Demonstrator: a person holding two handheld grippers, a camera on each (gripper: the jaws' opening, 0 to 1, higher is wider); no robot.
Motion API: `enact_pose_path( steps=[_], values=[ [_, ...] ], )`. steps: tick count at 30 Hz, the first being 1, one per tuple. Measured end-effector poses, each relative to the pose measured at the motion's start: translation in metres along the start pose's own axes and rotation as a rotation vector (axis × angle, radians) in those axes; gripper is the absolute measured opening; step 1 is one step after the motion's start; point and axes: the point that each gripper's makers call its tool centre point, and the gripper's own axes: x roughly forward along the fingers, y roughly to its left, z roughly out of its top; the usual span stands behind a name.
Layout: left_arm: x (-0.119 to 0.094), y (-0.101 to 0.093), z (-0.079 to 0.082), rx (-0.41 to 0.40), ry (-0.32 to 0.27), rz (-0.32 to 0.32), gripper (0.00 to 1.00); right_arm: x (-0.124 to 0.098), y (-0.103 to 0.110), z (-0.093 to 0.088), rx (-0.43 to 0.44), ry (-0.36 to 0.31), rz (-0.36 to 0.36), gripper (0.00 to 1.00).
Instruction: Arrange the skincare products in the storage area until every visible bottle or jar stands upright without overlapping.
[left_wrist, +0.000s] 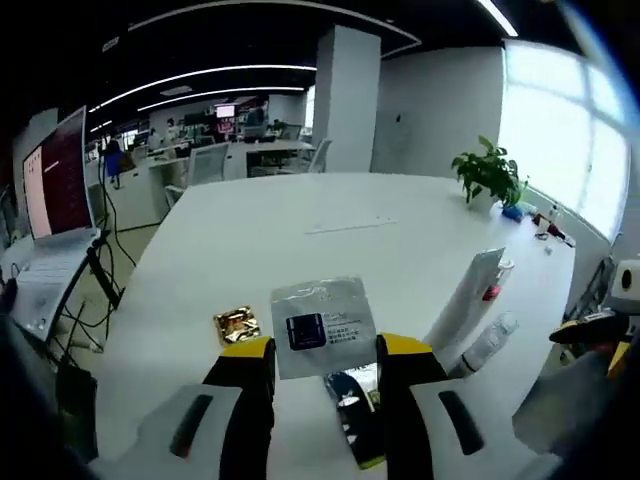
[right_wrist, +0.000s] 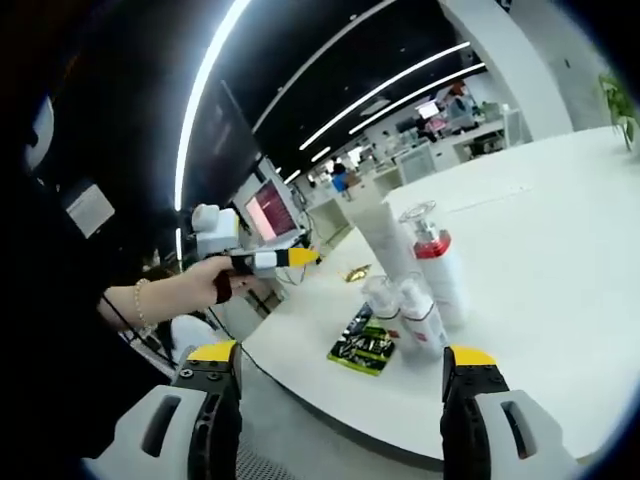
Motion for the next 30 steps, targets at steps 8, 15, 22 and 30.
enact_pose_path(
  steps=[8, 15, 22, 30],
  values=[
    [-0.032, -0.032, 0.009, 0.074, -0.045, -0.048, 0.36, 0.001, 0.003, 0.0, 0.008, 0.007, 0.019, 0.85],
    [-0.055, -0.059, 0.008, 0.188, -0.065, -0.088, 0.36, 0.004, 0.015, 0.014, 0.05, -0.02, 0.057, 0.82],
    [-0.072, -0.083, 0.012, 0.298, -0.094, -0.127, 0.36, 0.017, 0.045, 0.04, 0.064, -0.066, 0.146, 0.75],
    [-0.084, -0.11, 0.001, 0.347, -0.093, -0.188, 0.36, 0.026, 0.056, 0.052, 0.119, -0.099, 0.19, 0.69]
  ],
)
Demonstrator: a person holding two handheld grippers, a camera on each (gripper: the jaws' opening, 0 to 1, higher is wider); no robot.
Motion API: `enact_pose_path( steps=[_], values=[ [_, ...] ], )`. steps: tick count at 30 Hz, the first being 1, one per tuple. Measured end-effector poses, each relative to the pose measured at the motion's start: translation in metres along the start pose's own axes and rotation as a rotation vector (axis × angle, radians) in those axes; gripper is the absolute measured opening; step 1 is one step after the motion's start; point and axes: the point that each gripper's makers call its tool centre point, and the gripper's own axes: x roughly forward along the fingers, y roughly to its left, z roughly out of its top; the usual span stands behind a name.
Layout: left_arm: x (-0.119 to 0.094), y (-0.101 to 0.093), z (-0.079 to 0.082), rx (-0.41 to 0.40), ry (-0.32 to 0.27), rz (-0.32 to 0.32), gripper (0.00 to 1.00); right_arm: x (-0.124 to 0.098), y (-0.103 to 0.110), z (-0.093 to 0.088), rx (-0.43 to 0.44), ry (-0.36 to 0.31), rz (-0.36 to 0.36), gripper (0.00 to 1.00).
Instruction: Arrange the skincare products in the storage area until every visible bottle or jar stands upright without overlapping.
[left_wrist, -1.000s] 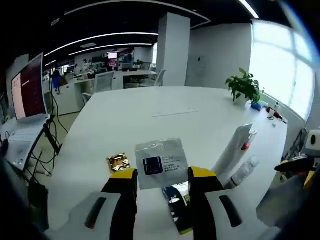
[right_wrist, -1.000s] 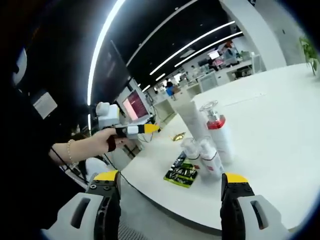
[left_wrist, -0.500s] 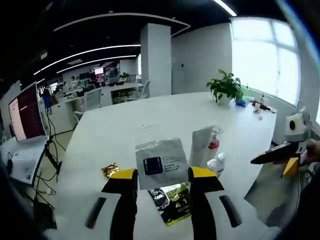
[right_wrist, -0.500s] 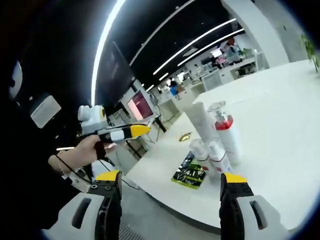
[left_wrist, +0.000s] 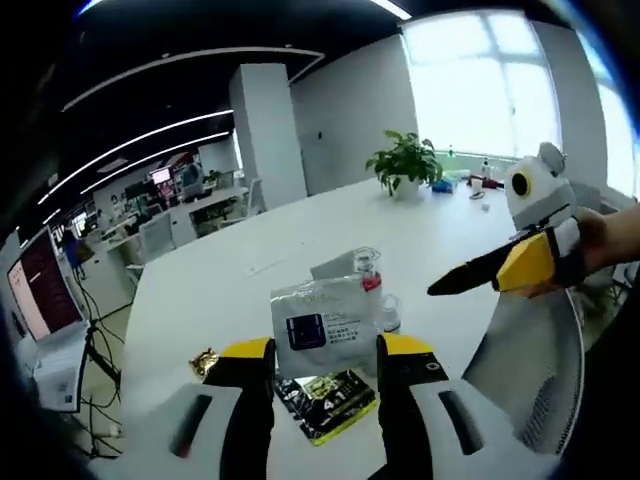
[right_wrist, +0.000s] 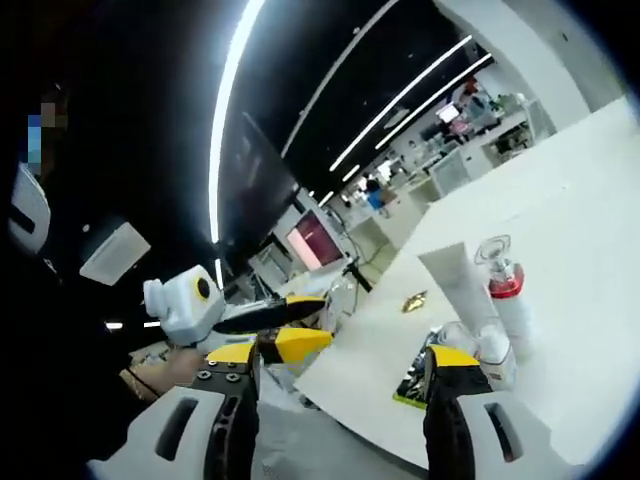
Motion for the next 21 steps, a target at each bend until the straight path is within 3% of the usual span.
enact_pose_path(
  steps=[7, 13, 21],
  values=[
    [-0.004, -0.021, 0.002, 0.006, -0.007, -0.048, 0.36, 0.008, -0.004, -0.009, 0.068, -0.001, 0.007, 0.59],
    [-0.006, -0.04, 0.009, 0.083, -0.019, -0.088, 0.36, 0.017, -0.002, -0.009, 0.159, -0.037, 0.033, 0.52],
    [-0.004, -0.056, 0.013, 0.079, -0.029, -0.122, 0.36, 0.018, 0.002, 0.0, 0.193, -0.086, 0.062, 0.15]
  ],
)
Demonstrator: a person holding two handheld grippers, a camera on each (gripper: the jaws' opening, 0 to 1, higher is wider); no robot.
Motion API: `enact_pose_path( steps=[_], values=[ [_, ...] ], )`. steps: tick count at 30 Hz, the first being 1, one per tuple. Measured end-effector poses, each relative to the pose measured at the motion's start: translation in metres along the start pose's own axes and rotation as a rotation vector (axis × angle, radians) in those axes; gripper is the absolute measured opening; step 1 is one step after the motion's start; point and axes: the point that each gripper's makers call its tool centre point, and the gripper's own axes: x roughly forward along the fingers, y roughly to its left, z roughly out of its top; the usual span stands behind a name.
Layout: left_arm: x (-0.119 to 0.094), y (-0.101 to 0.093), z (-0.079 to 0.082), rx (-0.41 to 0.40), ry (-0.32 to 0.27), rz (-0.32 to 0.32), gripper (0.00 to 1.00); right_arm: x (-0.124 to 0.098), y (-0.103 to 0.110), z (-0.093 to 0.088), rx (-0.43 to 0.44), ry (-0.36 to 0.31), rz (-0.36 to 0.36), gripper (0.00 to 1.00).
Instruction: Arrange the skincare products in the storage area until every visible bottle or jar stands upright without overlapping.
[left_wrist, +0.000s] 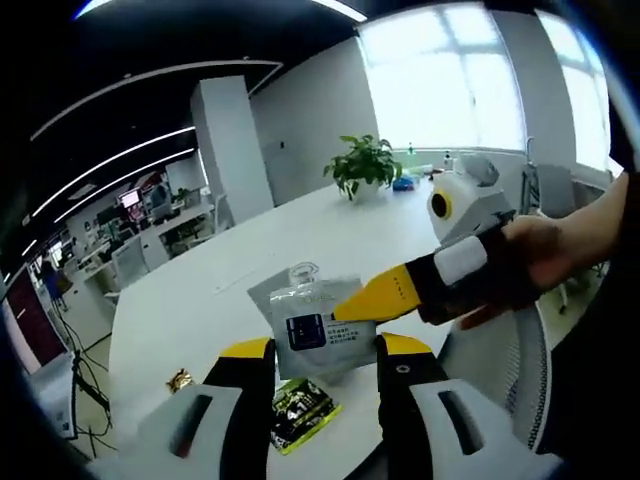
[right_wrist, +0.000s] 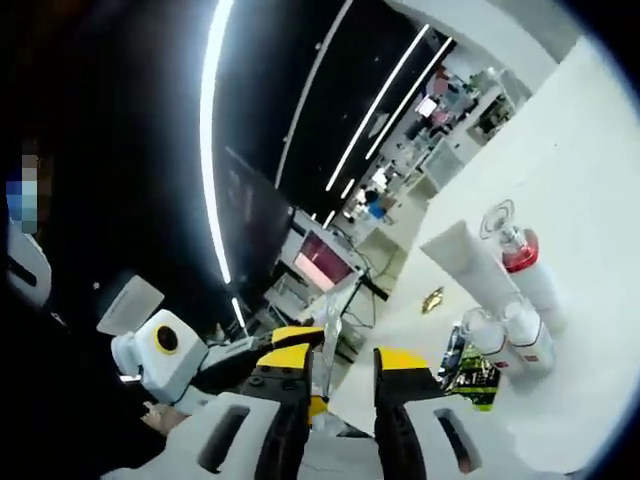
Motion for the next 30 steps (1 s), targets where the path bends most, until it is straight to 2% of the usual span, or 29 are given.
enact_pose_path(
  steps=[2, 5, 7, 9, 14, 18, 19, 21, 22, 23, 24, 25, 26, 27, 29, 30],
  values=[
    [0.001, 0.0, 0.0, 0.003, 0.001, 0.0, 0.36, -0.001, 0.002, 0.001, 0.004, -0.001, 0.011, 0.06],
    [0.002, -0.001, -0.001, -0.005, 0.006, -0.001, 0.36, -0.002, 0.001, 0.001, 0.009, 0.0, 0.011, 0.06],
    [0.002, 0.0, -0.001, -0.01, 0.01, 0.0, 0.36, -0.003, 0.001, 0.002, 0.015, -0.003, 0.017, 0.02],
    [0.003, 0.0, -0.001, -0.01, 0.009, 0.002, 0.36, -0.002, 0.002, 0.003, 0.027, -0.009, 0.02, 0.01],
    [0.004, -0.001, -0.001, -0.048, 0.013, -0.004, 0.36, -0.003, 0.004, 0.004, -0.01, 0.001, 0.027, 0.0],
    [0.004, -0.004, -0.001, -0.123, -0.006, -0.048, 0.41, -0.007, 0.0, 0.009, -0.014, -0.009, 0.02, 0.0],
    [0.003, -0.005, 0.0, -0.174, -0.023, -0.063, 0.44, -0.009, -0.002, 0.011, -0.002, -0.011, 0.019, 0.0],
    [0.001, -0.002, -0.004, -0.219, -0.014, -0.083, 0.49, -0.011, -0.006, 0.013, 0.01, -0.01, 0.018, 0.0],
    [0.0, 0.001, -0.005, -0.272, -0.021, -0.095, 0.48, -0.012, -0.006, 0.013, 0.016, -0.009, 0.018, 0.0],
    [-0.001, -0.002, -0.004, -0.334, -0.027, -0.127, 0.45, -0.012, -0.007, 0.013, 0.019, -0.006, 0.019, 0.0],
    [-0.001, -0.003, -0.003, -0.468, -0.038, -0.178, 0.42, -0.013, -0.006, 0.013, 0.028, 0.0, 0.032, 0.0],
    [-0.002, -0.001, -0.002, -0.546, -0.051, -0.217, 0.4, -0.014, -0.005, 0.013, 0.038, 0.004, 0.041, 0.0],
    [-0.004, -0.006, 0.002, -0.658, -0.071, -0.318, 0.38, -0.015, -0.003, 0.013, 0.054, 0.011, 0.052, 0.0],
    [-0.005, -0.002, 0.005, -0.731, -0.102, -0.344, 0.36, -0.015, -0.001, 0.013, 0.064, 0.015, 0.065, 0.0],
    [-0.006, 0.002, 0.006, -0.801, -0.133, -0.396, 0.33, -0.017, 0.003, 0.013, 0.08, 0.027, 0.091, 0.0],
    [-0.005, 0.003, 0.003, -0.836, -0.117, -0.416, 0.31, -0.017, 0.005, 0.013, 0.078, 0.03, 0.097, 0.0]
  ],
)
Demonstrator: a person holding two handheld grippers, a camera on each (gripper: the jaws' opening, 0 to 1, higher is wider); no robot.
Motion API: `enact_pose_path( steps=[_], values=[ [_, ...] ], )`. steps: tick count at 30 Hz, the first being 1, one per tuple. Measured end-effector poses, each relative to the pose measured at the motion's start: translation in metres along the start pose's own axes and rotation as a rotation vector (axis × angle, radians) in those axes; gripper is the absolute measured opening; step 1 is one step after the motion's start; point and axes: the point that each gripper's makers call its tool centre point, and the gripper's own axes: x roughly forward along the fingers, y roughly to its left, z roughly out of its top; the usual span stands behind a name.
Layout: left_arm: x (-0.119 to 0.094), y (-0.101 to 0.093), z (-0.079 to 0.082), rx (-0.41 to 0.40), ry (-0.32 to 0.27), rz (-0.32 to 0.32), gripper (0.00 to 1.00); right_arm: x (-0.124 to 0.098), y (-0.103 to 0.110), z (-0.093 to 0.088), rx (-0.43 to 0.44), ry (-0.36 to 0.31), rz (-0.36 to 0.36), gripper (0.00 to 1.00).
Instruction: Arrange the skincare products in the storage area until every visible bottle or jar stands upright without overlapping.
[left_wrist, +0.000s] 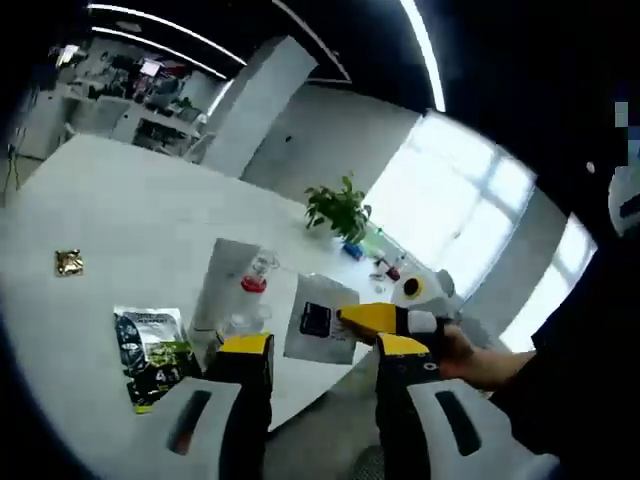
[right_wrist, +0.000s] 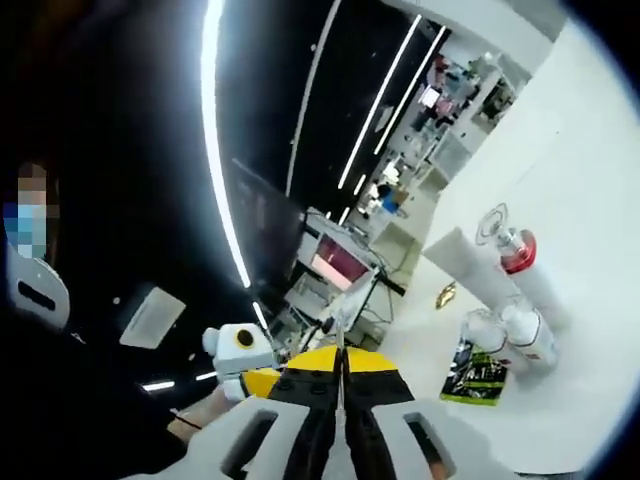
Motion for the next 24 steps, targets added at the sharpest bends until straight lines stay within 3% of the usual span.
enact_pose_path(
  steps=[3, 8, 11, 18, 24],
  values=[
    [-0.001, 0.008, -0.006, 0.08, 0.055, 0.018, 0.17, -0.001, 0.003, -0.002, -0.002, 0.019, 0.02, 0.0],
    [0.003, 0.005, -0.007, 0.036, 0.049, 0.001, 0.12, -0.001, 0.007, -0.002, 0.01, 0.021, 0.041, 0.0],
    [0.003, 0.009, -0.007, 0.033, 0.05, 0.002, 0.03, -0.002, 0.006, -0.003, 0.011, 0.026, 0.04, 0.0],
    [0.005, 0.004, -0.017, 0.046, 0.077, 0.015, 0.0, -0.007, 0.003, -0.004, 0.012, 0.034, 0.024, 0.0],
    [0.003, 0.003, -0.02, 0.005, 0.075, 0.03, 0.0, -0.008, 0.002, -0.008, 0.009, 0.033, 0.004, 0.0]
  ],
)
